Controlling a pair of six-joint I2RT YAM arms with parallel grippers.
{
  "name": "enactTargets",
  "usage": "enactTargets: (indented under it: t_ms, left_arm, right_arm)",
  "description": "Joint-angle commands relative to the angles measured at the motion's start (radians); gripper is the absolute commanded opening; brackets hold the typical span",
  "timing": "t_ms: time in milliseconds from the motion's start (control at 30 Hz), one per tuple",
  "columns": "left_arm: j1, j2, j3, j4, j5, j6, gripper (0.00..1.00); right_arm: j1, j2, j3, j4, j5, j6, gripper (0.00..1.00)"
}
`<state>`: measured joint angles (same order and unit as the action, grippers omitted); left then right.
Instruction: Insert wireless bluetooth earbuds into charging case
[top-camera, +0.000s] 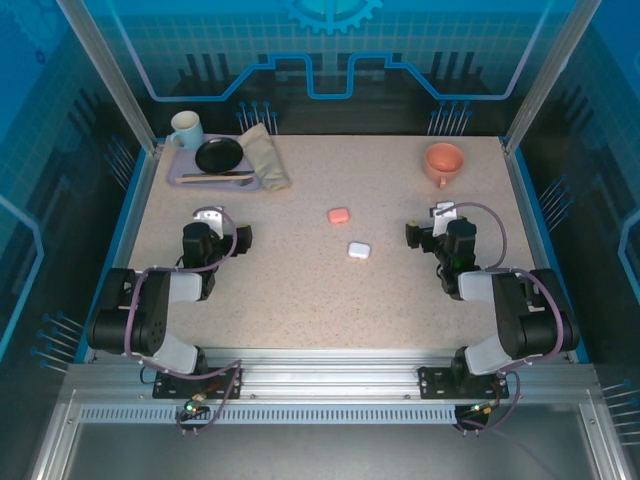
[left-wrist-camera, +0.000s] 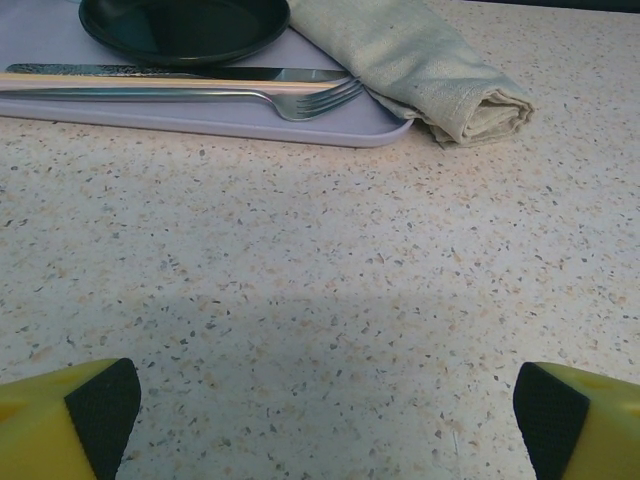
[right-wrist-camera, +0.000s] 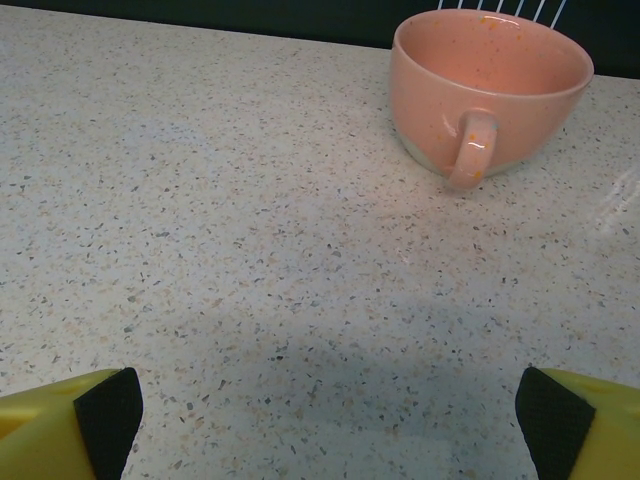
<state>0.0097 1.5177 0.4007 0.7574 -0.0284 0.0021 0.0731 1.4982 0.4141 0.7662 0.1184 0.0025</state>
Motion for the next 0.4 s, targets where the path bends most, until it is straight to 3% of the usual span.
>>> enactTargets:
  t_ms: [0,367]
  left_arm:
    - [0.004,-0.001,0.017,0.022,0.027,-0.005,0.99]
    - [0.004,-0.001,0.017,0.022,0.026,-0.004,0.99]
  right_arm:
    - [-0.003,0.005,0.012,-0.004,-0.016,-0.005,1.0]
    - [-0.014,0.006,0.013,-0.009,-0.042,-0.004,1.0]
